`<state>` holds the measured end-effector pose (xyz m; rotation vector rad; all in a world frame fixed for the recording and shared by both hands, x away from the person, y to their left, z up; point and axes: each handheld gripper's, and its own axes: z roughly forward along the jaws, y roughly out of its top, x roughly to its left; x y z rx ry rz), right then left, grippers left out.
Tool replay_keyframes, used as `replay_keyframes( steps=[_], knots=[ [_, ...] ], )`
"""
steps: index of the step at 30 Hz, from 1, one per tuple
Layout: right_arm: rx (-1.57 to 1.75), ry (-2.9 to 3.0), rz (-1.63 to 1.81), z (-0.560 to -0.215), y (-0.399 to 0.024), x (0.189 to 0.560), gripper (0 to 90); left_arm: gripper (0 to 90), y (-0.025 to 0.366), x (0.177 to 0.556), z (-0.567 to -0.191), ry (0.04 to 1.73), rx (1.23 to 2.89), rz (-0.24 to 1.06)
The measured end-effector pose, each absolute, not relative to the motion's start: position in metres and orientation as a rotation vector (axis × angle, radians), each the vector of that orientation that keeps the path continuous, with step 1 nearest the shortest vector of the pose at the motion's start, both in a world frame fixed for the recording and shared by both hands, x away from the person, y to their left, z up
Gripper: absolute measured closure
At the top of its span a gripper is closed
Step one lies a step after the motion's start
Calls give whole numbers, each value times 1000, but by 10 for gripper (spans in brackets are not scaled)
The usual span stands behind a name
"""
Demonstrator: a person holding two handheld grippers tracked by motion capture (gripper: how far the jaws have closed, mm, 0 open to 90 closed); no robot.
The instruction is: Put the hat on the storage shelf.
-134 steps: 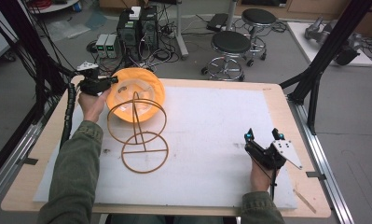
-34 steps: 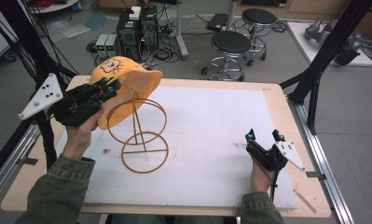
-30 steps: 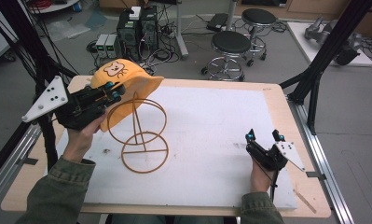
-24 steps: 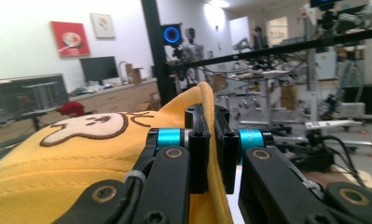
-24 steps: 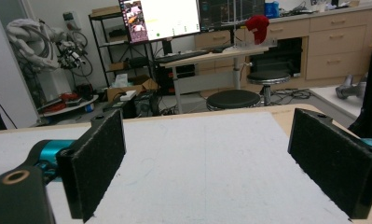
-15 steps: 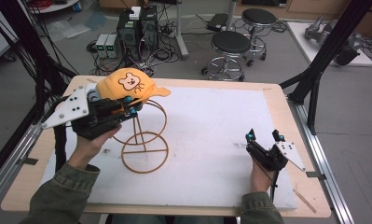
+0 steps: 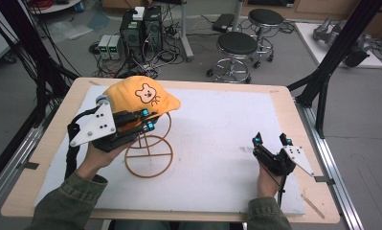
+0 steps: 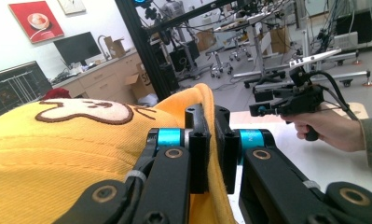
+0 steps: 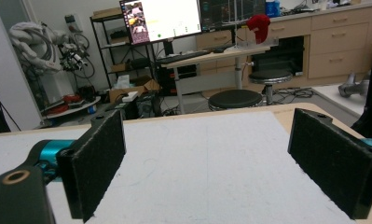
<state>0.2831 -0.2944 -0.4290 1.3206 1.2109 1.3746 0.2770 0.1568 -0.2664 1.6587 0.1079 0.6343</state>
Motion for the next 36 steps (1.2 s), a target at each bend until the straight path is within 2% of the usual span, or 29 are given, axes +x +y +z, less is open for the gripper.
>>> replay_keyframes(
  steps=[8, 21, 32, 35, 36],
  knots=[
    [1333, 1205, 1379, -429, -294, 282, 100, 862, 155, 274, -268, 116, 1707, 589],
    [1337, 1205, 1383, -429, -294, 282, 100, 862, 141, 265, -283, 66, 1980, 569],
    [1335, 1203, 1382, -429, -295, 283, 100, 827, 144, 264, -291, 72, 1996, 517],
    [1333, 1204, 1382, -429, -295, 283, 100, 809, 145, 263, -292, 76, 1999, 511],
    [1333, 1204, 1381, -429, -295, 283, 100, 776, 145, 264, -292, 78, 1998, 482]
  ],
)
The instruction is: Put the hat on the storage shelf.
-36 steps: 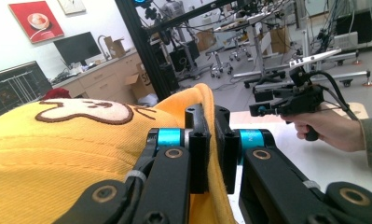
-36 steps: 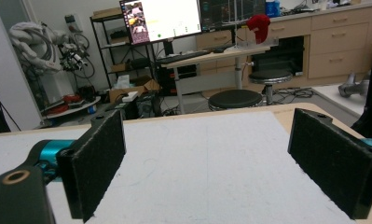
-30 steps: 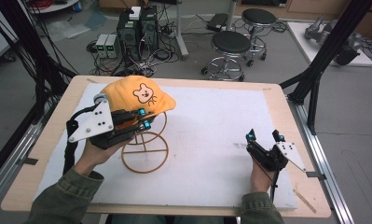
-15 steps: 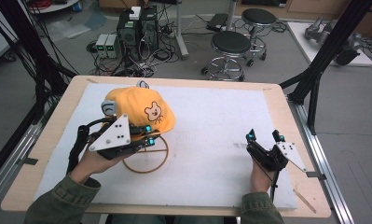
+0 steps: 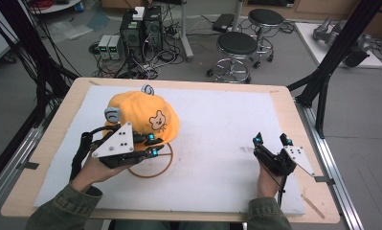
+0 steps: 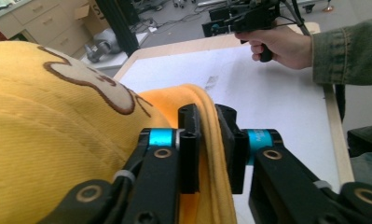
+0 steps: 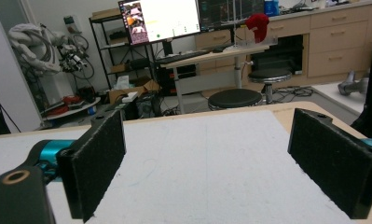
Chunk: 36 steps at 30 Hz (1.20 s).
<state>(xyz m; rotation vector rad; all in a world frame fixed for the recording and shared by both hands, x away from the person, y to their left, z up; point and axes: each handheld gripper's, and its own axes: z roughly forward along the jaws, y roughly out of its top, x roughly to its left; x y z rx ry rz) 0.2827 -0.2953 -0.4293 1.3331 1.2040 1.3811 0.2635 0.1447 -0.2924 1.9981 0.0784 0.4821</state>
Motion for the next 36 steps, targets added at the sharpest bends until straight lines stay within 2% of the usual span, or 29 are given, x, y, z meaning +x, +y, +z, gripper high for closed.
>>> replay_keyframes(
  steps=[3, 5, 8, 17, 21, 28, 36],
  knots=[
    [1337, 1202, 1379, -429, -295, 283, 100, 684, 144, 263, -293, 77, 1997, 480],
    [1337, 1202, 1373, -429, -295, 282, 99, 675, 143, 262, -292, 69, 2001, 476],
    [1330, 1201, 1370, -429, -295, 282, 100, 600, 145, 258, -290, 71, 1975, 485],
    [1335, 1199, 1370, -429, -295, 282, 99, 490, 157, 253, -279, 80, 1891, 450],
    [1333, 1199, 1368, -429, -295, 282, 99, 399, 167, 254, -271, 90, 1808, 422],
    [1335, 1199, 1368, -429, -295, 282, 99, 321, 189, 254, -256, 173, 1652, 501],
    [1342, 1200, 1371, -429, -294, 282, 99, 309, 213, 250, -241, 295, 1510, 603]
  ],
)
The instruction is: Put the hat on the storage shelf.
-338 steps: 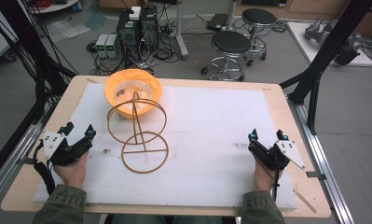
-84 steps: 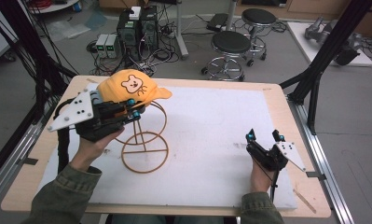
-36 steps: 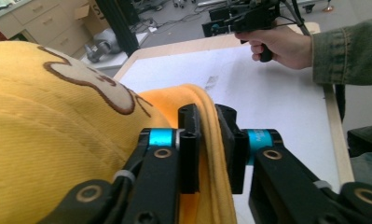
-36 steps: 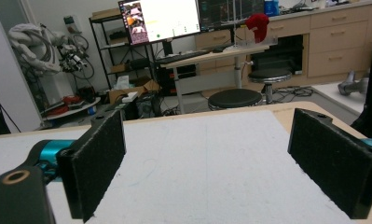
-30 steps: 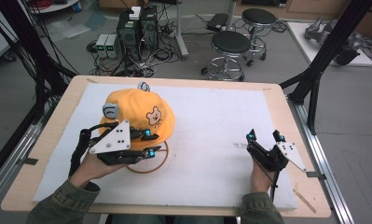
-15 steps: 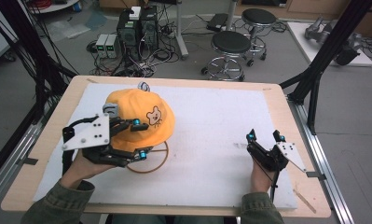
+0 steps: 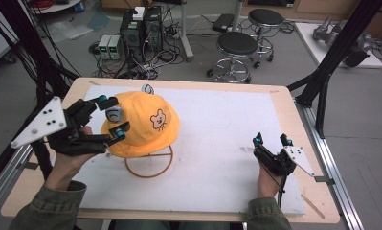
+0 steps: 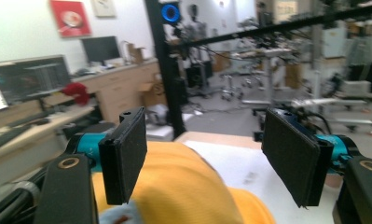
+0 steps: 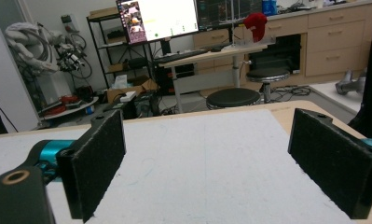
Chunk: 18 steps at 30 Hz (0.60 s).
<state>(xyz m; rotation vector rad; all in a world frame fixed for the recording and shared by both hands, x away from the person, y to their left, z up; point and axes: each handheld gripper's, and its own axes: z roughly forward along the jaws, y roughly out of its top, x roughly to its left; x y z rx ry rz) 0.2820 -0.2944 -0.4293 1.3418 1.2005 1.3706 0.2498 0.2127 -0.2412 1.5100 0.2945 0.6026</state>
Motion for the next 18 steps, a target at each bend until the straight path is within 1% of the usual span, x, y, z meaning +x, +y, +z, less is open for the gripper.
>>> replay_keyframes(
  steps=[2, 5, 6, 11, 18],
  knots=[
    [1339, 1203, 1371, -429, -294, 282, 99, 308, 218, 249, -238, 326, 1495, 641],
    [1347, 1204, 1375, -429, -294, 282, 99, 305, 225, 249, -237, 389, 1486, 753],
    [1337, 1206, 1371, -429, -294, 282, 99, 304, 229, 250, -237, 411, 1479, 770],
    [1340, 1210, 1370, -429, -294, 282, 99, 302, 251, 247, -237, 522, 1388, 836],
    [1340, 1194, 1365, -429, -297, 281, 99, 279, 265, 244, -243, 615, 1344, 896]
  ],
)
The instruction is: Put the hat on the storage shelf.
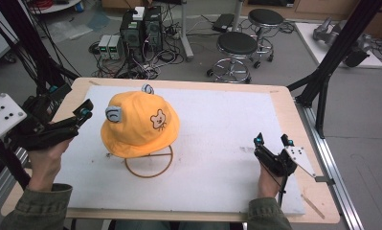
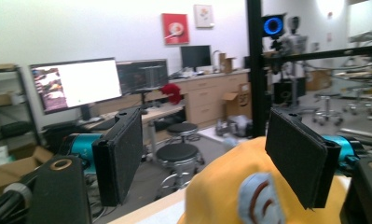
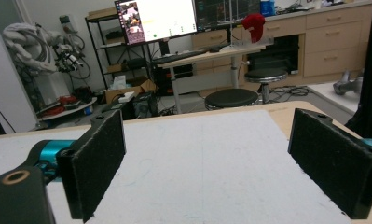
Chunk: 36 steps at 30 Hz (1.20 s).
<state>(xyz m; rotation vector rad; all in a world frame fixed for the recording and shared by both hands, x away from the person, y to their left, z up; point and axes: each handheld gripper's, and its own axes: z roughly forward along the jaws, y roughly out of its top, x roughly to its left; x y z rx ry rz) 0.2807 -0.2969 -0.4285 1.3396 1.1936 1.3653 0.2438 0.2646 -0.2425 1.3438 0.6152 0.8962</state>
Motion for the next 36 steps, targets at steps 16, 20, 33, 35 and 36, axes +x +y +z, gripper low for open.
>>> replay_keyframes(
  steps=[16, 20, 33, 35, 36],
  knots=[
    [1313, 1194, 1331, -427, -294, 277, 99, 259, 290, 247, -288, 868, 1235, 1048],
    [1310, 1204, 1332, -427, -294, 277, 99, 259, 293, 248, -297, 900, 1223, 1062],
    [1296, 1214, 1318, -426, -293, 274, 99, 261, 300, 253, -338, 987, 1199, 1094],
    [1296, 1213, 1316, -426, -293, 273, 99, 257, 299, 253, -343, 995, 1202, 1090],
    [1298, 1212, 1313, -426, -293, 272, 99, 256, 298, 254, -346, 998, 1201, 1091]
  ],
)
